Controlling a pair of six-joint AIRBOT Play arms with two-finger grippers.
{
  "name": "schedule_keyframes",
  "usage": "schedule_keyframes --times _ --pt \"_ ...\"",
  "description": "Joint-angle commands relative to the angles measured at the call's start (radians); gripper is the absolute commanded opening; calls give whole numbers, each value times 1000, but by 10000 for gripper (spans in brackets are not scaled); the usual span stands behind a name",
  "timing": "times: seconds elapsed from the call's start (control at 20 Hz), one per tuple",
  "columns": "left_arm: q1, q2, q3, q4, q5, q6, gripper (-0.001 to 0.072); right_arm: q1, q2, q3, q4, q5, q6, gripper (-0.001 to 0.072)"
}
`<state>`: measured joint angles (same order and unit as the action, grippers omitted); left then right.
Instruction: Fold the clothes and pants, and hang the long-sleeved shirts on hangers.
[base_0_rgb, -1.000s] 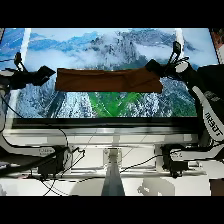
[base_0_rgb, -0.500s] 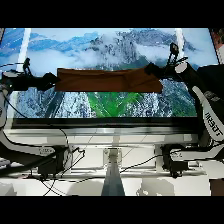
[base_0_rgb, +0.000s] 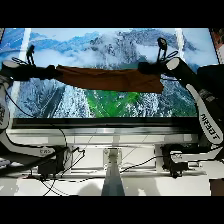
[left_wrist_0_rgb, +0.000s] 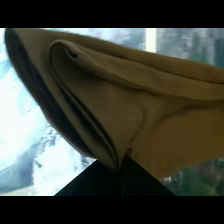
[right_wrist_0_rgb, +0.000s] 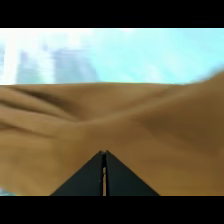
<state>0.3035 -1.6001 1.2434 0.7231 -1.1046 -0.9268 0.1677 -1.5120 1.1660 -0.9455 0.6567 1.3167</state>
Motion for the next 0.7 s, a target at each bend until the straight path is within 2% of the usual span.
schedule_keyframes --times 0.0,0.15,0.35,0.5,0.65 --pt "-10 126 68 6 -152 -1 11 110 -7 77 0 5 13 16" --pt "-37 290 68 5 -226 -1 12 241 -41 113 12 -3 96 17" --pt "-69 474 68 -56 -221 -1 12 435 -137 182 125 -45 116 16" --pt "-75 533 68 -68 -220 0 12 572 -244 298 297 -64 138 16" --pt "-75 521 68 -66 -220 0 12 650 -293 381 319 -72 137 17"
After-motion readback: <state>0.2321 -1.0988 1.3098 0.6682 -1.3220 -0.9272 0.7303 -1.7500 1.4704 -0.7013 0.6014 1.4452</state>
